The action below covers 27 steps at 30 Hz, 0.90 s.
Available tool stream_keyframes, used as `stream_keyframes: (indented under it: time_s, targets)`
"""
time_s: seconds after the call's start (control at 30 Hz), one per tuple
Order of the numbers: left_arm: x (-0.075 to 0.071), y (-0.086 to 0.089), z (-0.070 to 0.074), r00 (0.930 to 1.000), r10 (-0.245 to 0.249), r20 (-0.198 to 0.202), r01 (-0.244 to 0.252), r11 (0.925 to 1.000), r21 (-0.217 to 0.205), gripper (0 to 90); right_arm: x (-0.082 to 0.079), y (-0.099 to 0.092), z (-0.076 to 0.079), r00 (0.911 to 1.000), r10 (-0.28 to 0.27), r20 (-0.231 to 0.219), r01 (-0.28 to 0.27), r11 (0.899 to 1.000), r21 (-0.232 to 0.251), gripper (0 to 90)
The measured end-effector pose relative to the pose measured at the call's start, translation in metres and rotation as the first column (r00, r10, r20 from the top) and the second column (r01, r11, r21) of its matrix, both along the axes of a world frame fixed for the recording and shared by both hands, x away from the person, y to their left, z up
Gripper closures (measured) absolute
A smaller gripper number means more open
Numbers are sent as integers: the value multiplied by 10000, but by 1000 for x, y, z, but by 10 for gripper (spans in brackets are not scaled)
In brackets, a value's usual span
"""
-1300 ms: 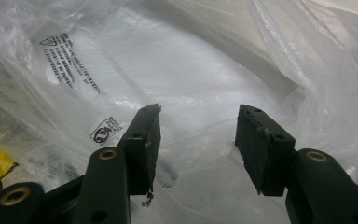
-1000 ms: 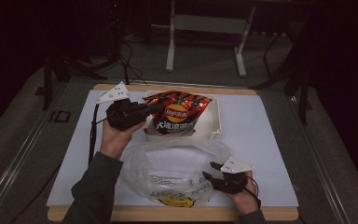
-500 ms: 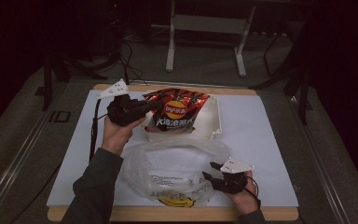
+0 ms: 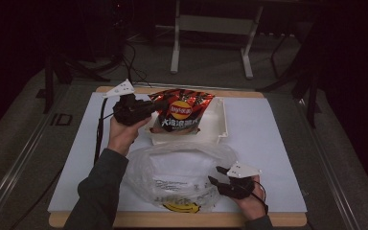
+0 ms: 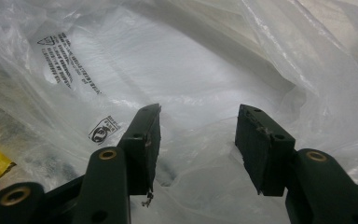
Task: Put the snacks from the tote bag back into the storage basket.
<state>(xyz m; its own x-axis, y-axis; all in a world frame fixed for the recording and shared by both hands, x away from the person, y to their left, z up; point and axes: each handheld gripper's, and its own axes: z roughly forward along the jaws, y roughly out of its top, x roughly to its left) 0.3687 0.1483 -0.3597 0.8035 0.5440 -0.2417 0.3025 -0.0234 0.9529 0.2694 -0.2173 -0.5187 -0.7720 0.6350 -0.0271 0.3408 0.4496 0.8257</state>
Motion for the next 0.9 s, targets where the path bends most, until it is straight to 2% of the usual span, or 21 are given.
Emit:
stream_keyframes:
  time_s: [0.23,0.47,0.7,0.9]
  targets:
    - [5,-2,2,10000,-18,87,17,9999,114,890,0,-1,0,10000,15,-4,-15,10000,15,496]
    - [12,-3,4,9999,-55,138,56,10000,-39,890,1,-2,-1,10000,23,-31,-22,10000,58,496]
    - [20,-5,3,9999,1,103,-1,10000,6,889,2,-3,-1,10000,26,-36,-25,10000,73,496]
    - [26,-6,2,10000,-3,93,5,9998,-173,889,1,-2,-1,10000,24,-37,-24,10000,86,497]
